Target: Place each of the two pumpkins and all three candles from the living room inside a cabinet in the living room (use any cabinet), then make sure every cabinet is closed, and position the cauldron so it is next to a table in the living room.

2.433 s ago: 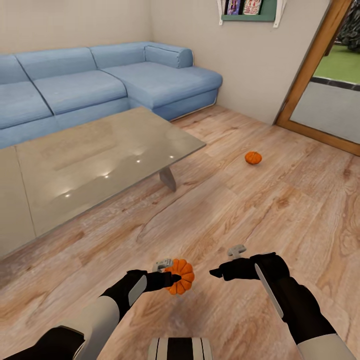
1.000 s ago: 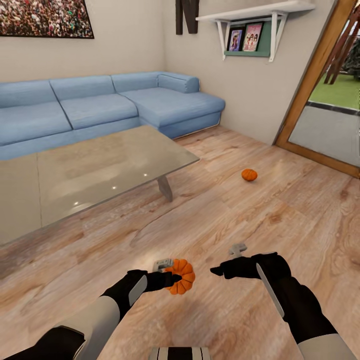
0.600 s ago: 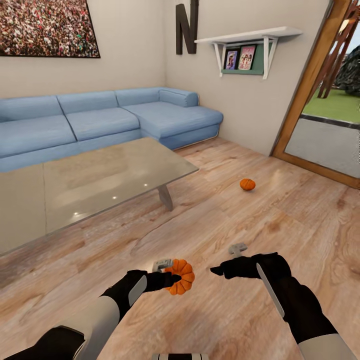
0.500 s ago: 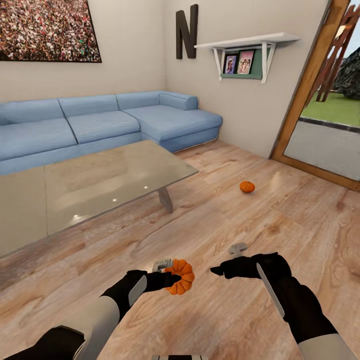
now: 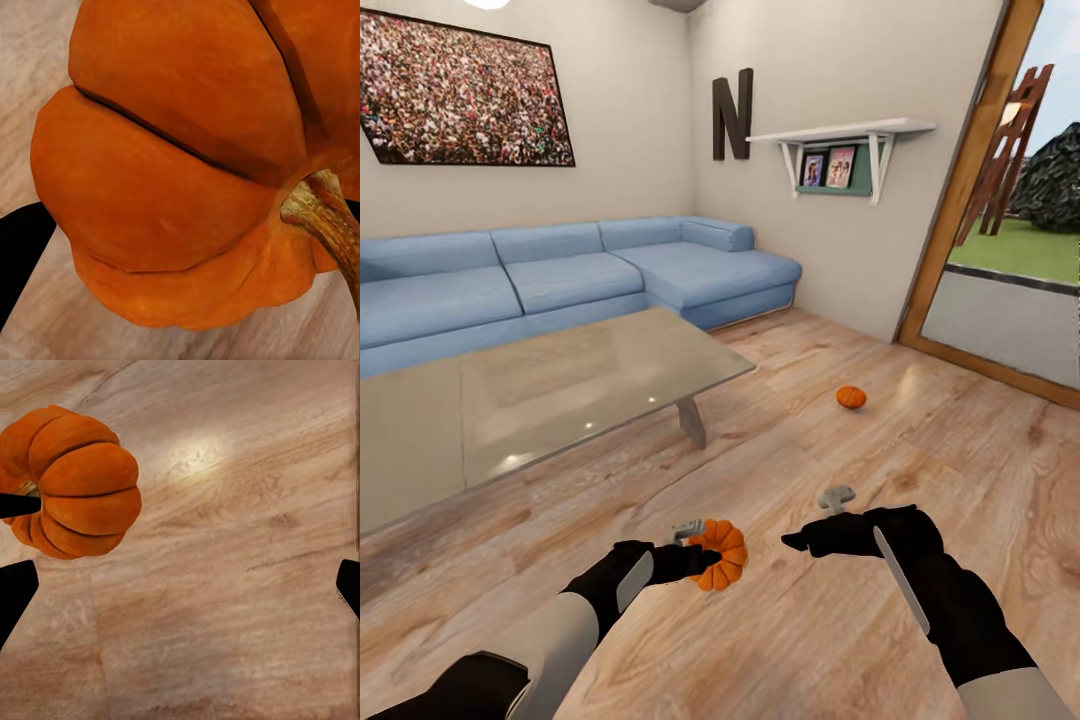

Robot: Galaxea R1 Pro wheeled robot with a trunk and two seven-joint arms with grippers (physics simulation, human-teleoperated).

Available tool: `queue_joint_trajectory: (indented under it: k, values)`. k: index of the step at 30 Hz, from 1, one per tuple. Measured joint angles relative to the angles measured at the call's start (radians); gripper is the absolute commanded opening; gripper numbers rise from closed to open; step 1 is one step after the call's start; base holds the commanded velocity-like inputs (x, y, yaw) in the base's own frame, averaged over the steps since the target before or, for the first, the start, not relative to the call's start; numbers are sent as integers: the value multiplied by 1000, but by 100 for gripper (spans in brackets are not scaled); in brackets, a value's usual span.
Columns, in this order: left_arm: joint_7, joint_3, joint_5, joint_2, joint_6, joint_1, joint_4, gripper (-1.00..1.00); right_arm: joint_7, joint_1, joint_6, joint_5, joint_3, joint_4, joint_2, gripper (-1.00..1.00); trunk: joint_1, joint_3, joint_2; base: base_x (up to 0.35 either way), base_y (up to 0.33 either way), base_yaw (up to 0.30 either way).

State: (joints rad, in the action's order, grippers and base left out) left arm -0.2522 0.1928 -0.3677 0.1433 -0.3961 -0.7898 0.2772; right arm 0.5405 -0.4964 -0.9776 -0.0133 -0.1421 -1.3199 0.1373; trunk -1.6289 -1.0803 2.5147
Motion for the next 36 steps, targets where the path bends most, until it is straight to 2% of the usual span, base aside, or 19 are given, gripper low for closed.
queue_joint_trajectory:
  k: [4,7,21,30,36]
  values:
    - [0,0,0,0,0,0,0,-100,1,0,0,-2,60,0,-1,100,2,22,-1,0,0,0]
    - [0,0,0,0,0,0,0,-100,1,0,1,-3,77,0,-1,100,3,38,-2,0,0,0]
    - [-1,0,1,-2,0,0,0,-100,1,0,3,-3,83,0,-2,100,9,113,-5,0,0,2]
    - [5,2,6,-2,0,0,-1,-100,1,0,3,-4,83,0,-2,100,9,117,-5,2,-8,4]
    - [7,3,7,-2,-1,0,-3,-100,0,0,1,-4,83,0,-2,100,10,117,-5,96,-237,0]
